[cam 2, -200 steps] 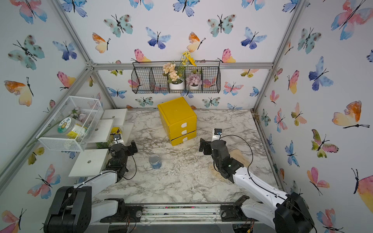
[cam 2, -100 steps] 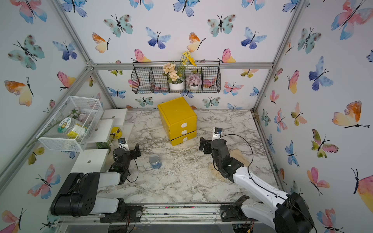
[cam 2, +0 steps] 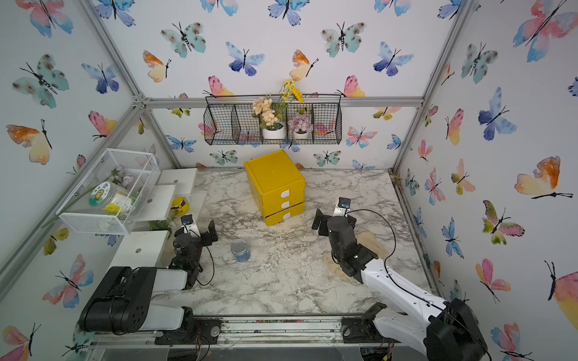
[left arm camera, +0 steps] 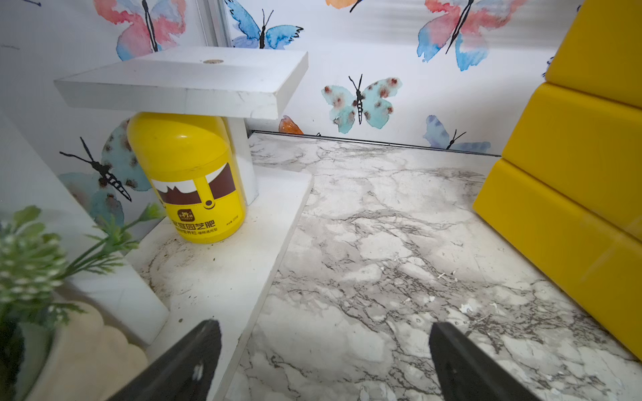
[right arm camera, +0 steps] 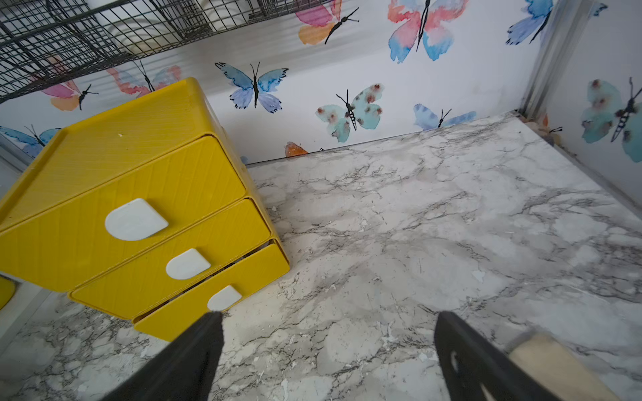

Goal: Place the transparent tape into the drawer according to color
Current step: Reset both arms

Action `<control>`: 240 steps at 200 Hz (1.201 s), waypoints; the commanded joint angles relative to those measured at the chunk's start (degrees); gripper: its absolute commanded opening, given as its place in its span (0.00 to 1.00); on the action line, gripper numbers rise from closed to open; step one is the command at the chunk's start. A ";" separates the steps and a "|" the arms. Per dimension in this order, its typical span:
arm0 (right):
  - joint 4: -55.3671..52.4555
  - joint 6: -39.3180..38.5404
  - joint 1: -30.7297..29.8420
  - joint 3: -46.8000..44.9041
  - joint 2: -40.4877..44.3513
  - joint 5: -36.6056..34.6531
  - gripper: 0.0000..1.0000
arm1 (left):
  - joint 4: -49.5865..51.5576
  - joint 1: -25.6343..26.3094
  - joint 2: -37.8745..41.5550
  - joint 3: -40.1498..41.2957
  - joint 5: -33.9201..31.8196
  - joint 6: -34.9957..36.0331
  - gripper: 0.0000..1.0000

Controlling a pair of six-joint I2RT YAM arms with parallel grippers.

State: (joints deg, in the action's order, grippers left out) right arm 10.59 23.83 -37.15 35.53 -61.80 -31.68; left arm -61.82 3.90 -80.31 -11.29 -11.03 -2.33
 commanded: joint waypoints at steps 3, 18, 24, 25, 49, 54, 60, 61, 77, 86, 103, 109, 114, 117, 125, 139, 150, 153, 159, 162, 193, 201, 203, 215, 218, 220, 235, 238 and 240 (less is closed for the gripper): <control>7.77 -12.60 0.23 -1.77 0.94 -8.88 0.99 | -0.77 0.32 -0.38 -0.22 1.06 1.63 0.99; 12.33 -21.20 0.28 -2.50 -1.10 -13.01 0.99 | -1.02 0.27 -0.32 -0.09 1.27 1.58 0.99; 14.90 -24.16 0.45 -3.12 -2.31 -14.98 0.99 | -1.09 0.30 -0.30 -0.01 1.22 1.57 0.99; 15.47 -25.10 0.52 -3.20 -2.51 -15.29 0.99 | -1.10 0.31 -0.29 -0.03 1.24 1.60 0.99; 21.13 -31.03 4.76 -4.94 -8.40 -15.12 0.99 | -0.76 -0.15 -0.37 -0.25 3.32 1.87 0.99; 20.59 -29.70 6.35 -4.94 -9.46 -13.84 0.99 | -0.26 -0.76 -0.44 -0.52 4.15 1.59 0.99; 20.40 -28.37 8.32 -5.19 -10.53 -11.79 0.99 | 0.03 -1.24 -0.39 -0.64 5.12 1.34 0.99; 20.51 -28.30 8.63 -5.29 -10.66 -11.15 0.99 | 0.03 -1.30 -0.33 -0.65 5.17 1.31 0.99; 26.06 -29.33 12.36 -8.42 -12.38 -4.83 0.99 | 0.04 -1.35 -0.45 -0.66 5.14 1.36 0.99; 31.09 -30.16 13.87 -11.12 -13.30 -1.61 0.99 | -0.03 -1.32 -0.46 -0.64 5.14 1.34 0.99; 36.24 -29.59 16.85 -13.99 -14.94 2.04 0.99 | 0.03 -1.38 -0.44 -0.66 5.12 1.35 0.99; 38.79 -29.38 17.96 -15.31 -15.17 3.86 0.99 | 0.01 -1.29 -0.41 -0.66 5.14 1.36 0.99; 40.80 -29.42 18.62 -16.48 -15.27 5.20 0.99 | -0.05 -1.30 -0.41 -0.66 5.14 1.36 0.99; 42.17 -29.38 19.09 -17.06 -15.32 5.78 0.99 | 0.02 -1.37 -0.44 -0.66 5.14 1.36 0.99; 45.20 -29.29 20.21 -18.39 -15.52 7.03 0.99 | 0.03 -1.35 -0.41 -0.66 5.13 1.35 0.99; 47.90 -28.42 22.46 -19.57 -16.10 10.15 0.99 | 0.04 -1.33 -0.40 -0.66 5.13 1.36 0.99; 47.38 -26.68 24.74 -19.58 -16.52 13.78 0.99 | 0.02 -1.39 -0.46 -0.66 5.14 1.36 0.99; 47.27 -26.31 25.17 -19.54 -16.82 14.29 0.99 | 0.03 -1.30 -0.38 -0.66 5.14 1.36 0.99; 48.32 -25.97 25.74 -19.70 -17.61 14.73 0.99 | -0.04 -1.30 -0.46 -0.66 5.11 1.31 0.99; 48.57 -25.89 25.90 -19.84 -17.88 14.90 0.99 | 0.03 -1.32 -0.46 -0.64 5.14 1.35 0.99; 57.32 -25.48 26.95 -22.65 -23.52 16.58 0.99 | 0.03 -1.31 -0.41 -0.66 5.13 1.36 0.99; 60.18 -25.54 26.95 -23.34 -25.31 16.70 0.99 | 0.02 -1.34 -0.45 -0.65 5.14 1.36 0.99; 61.15 -25.62 26.93 -23.49 -25.79 16.79 0.99 | 0.03 -1.30 -0.39 -0.59 5.14 1.32 0.99; 63.16 -25.32 27.59 -23.62 -27.39 17.50 0.99 | -0.01 -1.32 -0.46 -0.66 5.14 1.36 0.99; 62.47 -25.04 27.76 -23.52 -27.48 17.60 0.99 | 0.02 -1.32 -0.45 -0.65 5.09 1.36 0.99; 61.84 -24.80 27.88 -23.49 -27.49 17.66 0.99 | 0.03 -1.28 -0.46 -0.71 5.13 1.43 0.99; 63.06 -24.71 28.25 -23.10 -28.99 18.29 0.99 | 0.04 -1.31 -0.46 -0.75 5.14 1.36 0.99; 63.17 -24.72 28.31 -23.08 -29.15 18.39 0.99 | 0.05 -1.27 -0.46 -0.75 5.09 1.44 0.99; 63.07 -24.72 28.35 -23.06 -29.16 18.49 0.99 | 0.04 -1.27 -0.46 -0.71 5.11 1.45 0.99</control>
State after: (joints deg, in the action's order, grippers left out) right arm 67.31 -2.02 -9.63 12.38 -89.62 -15.88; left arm -61.87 2.94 -80.34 -11.35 -7.66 -1.26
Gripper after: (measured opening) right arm 0.991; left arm 0.986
